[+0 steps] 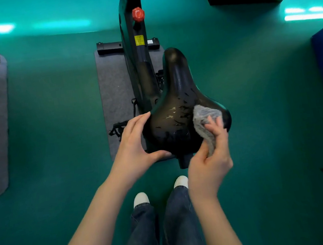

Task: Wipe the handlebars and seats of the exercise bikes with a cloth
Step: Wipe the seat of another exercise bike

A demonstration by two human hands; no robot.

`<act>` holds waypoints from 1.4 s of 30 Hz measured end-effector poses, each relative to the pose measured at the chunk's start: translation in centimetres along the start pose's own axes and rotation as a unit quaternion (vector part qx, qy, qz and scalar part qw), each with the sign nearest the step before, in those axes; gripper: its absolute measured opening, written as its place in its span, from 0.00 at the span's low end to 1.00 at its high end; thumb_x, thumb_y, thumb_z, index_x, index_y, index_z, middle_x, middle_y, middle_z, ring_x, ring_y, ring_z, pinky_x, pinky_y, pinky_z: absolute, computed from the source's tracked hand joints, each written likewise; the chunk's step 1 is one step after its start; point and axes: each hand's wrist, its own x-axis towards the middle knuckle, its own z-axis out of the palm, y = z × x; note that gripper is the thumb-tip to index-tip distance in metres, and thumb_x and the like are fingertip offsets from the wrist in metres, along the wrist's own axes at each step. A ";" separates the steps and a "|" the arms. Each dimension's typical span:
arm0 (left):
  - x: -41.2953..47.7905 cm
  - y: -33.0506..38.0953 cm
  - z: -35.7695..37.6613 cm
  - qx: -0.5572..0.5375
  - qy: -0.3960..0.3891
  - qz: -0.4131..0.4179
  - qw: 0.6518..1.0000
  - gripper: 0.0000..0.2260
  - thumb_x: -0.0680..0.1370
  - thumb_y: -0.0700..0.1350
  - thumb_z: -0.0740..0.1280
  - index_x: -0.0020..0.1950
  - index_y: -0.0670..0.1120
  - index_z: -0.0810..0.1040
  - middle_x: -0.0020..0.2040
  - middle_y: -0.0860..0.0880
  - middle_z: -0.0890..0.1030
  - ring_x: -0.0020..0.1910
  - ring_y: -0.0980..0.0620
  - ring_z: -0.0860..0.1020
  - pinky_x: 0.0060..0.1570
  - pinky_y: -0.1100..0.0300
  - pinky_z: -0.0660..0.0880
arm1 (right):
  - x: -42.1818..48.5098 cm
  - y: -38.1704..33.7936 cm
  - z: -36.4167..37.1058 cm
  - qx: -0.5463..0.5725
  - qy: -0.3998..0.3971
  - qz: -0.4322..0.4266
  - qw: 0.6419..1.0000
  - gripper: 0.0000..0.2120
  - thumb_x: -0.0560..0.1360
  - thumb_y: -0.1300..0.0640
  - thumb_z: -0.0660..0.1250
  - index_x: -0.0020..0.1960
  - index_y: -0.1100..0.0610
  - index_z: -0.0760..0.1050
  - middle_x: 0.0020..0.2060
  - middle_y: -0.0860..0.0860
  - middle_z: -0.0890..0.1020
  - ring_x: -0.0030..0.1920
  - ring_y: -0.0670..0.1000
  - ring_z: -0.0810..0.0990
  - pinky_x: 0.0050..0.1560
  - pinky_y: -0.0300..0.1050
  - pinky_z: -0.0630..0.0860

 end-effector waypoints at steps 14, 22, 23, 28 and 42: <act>0.0 -0.5 0.5 -0.033 0.024 -0.005 0.999 0.43 0.58 0.53 0.80 0.69 0.51 0.67 0.64 0.58 0.68 0.66 0.59 0.67 0.69 0.57 0.63 | 8.9 -3.0 0.8 0.060 -0.051 -0.003 0.997 0.14 0.74 0.71 0.60 0.56 0.62 0.76 0.52 0.51 0.82 0.51 0.41 0.78 0.54 0.25 0.68; -0.1 -0.8 0.5 -0.043 0.025 -0.017 0.999 0.43 0.57 0.54 0.80 0.69 0.53 0.67 0.64 0.59 0.67 0.66 0.59 0.66 0.68 0.61 0.62 | 10.2 -1.7 2.5 -0.074 -0.244 -0.068 0.964 0.16 0.76 0.67 0.61 0.61 0.56 0.77 0.60 0.52 0.81 0.60 0.55 0.79 0.58 0.41 0.71; 0.0 -0.8 0.6 -0.043 0.026 -0.016 0.999 0.43 0.57 0.53 0.80 0.69 0.53 0.67 0.63 0.59 0.67 0.66 0.59 0.66 0.68 0.61 0.62 | 9.8 -1.7 2.2 -0.079 -0.249 -0.087 0.961 0.16 0.76 0.68 0.61 0.61 0.56 0.77 0.62 0.52 0.80 0.63 0.53 0.77 0.59 0.40 0.70; 0.3 -0.6 0.7 -0.052 0.034 -0.010 0.998 0.42 0.56 0.51 0.81 0.68 0.50 0.69 0.63 0.56 0.69 0.65 0.56 0.68 0.68 0.61 0.63 | 7.7 -2.1 1.3 -0.094 -0.308 -0.172 0.931 0.17 0.74 0.71 0.63 0.58 0.58 0.78 0.64 0.51 0.78 0.67 0.48 0.74 0.62 0.38 0.68; -0.2 -0.1 0.5 -0.056 0.031 -0.030 0.998 0.43 0.58 0.51 0.81 0.69 0.50 0.68 0.64 0.55 0.68 0.65 0.58 0.66 0.68 0.57 0.65 | 12.3 -4.8 4.0 -0.111 -0.413 -0.256 0.867 0.14 0.74 0.69 0.61 0.57 0.60 0.76 0.53 0.54 0.82 0.56 0.53 0.78 0.58 0.40 0.71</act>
